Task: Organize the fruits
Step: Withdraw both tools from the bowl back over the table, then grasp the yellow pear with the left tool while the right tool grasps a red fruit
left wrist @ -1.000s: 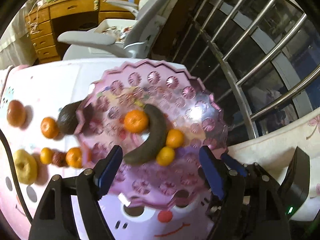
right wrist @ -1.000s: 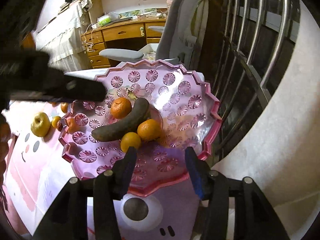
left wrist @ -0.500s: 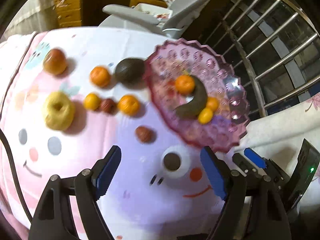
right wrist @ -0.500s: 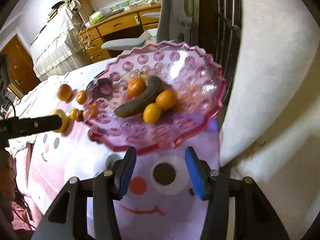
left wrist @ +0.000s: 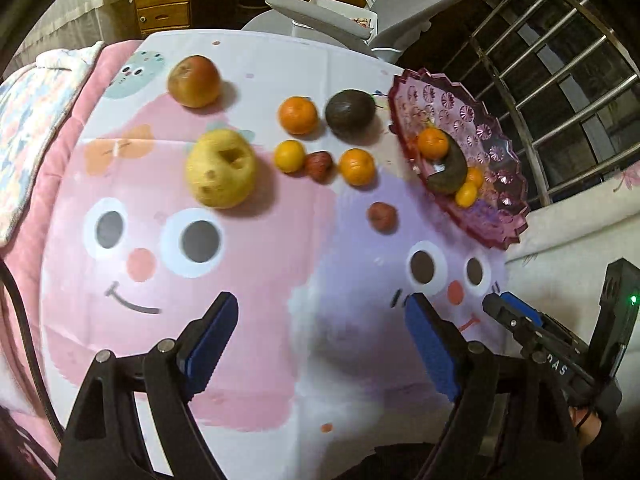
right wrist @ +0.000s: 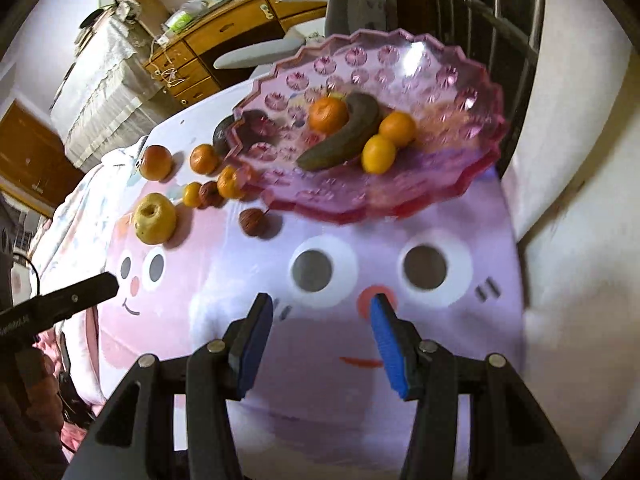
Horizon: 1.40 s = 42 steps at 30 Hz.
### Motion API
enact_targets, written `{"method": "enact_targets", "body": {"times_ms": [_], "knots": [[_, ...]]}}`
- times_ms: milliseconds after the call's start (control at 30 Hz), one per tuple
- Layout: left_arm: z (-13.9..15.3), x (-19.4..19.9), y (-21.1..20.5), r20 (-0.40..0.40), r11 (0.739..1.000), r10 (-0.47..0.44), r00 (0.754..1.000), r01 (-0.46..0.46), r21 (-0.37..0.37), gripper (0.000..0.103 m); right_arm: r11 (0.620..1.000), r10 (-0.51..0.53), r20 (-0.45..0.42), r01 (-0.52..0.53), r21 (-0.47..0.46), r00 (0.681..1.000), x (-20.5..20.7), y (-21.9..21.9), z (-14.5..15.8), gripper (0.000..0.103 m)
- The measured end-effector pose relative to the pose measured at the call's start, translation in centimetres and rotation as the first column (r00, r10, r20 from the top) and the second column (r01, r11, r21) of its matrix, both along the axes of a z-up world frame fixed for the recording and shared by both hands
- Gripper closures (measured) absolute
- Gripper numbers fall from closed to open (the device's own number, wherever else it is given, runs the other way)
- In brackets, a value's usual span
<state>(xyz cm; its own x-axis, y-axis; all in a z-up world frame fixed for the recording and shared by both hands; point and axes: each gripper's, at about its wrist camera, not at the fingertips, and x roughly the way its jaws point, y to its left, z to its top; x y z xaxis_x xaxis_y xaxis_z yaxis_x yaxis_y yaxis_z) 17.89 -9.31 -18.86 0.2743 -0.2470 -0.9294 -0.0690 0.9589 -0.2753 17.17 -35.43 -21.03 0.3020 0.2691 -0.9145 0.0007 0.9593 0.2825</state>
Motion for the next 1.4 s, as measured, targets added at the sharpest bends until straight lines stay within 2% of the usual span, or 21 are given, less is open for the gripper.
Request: {"method": "enact_targets", "body": {"times_ms": [300, 400, 567, 667, 800, 933, 1100, 1400], "knots": [[1.4, -0.6, 5.7, 0.023, 0.987, -0.16, 0.987, 0.159, 0.032, 0.014, 0.984, -0.175, -0.051, 0.175, -0.001, 0.983, -2.4, 4.8, 0.2, 0.052], [1.5, -0.3, 7.2, 0.014, 0.971, -0.233, 0.972, 0.232, 0.054, 0.014, 0.97, -0.241, -0.048, 0.241, -0.005, 0.969, -3.1, 7.0, 0.5, 0.052], [1.3, 1.0, 8.8, -0.019, 0.93, -0.354, 0.935, 0.354, 0.093, 0.014, 0.948, -0.317, -0.054, 0.318, 0.004, 0.947, -4.2, 10.5, 0.3, 0.052], [1.0, 1.9, 9.5, -0.036, 0.913, -0.392, 0.919, 0.394, 0.111, 0.013, 0.94, -0.339, -0.064, 0.34, 0.004, 0.939, -4.4, 12.2, -0.1, 0.052], [0.3, 3.6, 10.1, -0.064, 0.902, -0.406, 0.912, 0.411, 0.134, 0.01, 0.936, -0.352, -0.066, 0.353, 0.004, 0.934, -4.1, 13.9, -0.5, 0.052], [-0.5, 5.6, 10.3, -0.087, 0.908, -0.388, 0.918, 0.396, 0.136, 0.008, 0.938, -0.346, -0.068, 0.346, -0.011, 0.936, -3.0, 14.7, -0.9, 0.052], [-2.2, 8.6, 9.9, -0.124, 0.919, -0.355, 0.926, 0.371, 0.135, 0.006, 0.939, -0.344, -0.052, 0.343, -0.03, 0.938, -0.8, 14.1, -1.9, 0.052], [-6.5, 12.0, 7.5, -0.199, 0.921, -0.334, 0.921, 0.364, 0.137, 0.005, 0.947, -0.302, 0.006, 0.301, -0.116, 0.953, 3.2, 12.7, -4.1, 0.052]]}}
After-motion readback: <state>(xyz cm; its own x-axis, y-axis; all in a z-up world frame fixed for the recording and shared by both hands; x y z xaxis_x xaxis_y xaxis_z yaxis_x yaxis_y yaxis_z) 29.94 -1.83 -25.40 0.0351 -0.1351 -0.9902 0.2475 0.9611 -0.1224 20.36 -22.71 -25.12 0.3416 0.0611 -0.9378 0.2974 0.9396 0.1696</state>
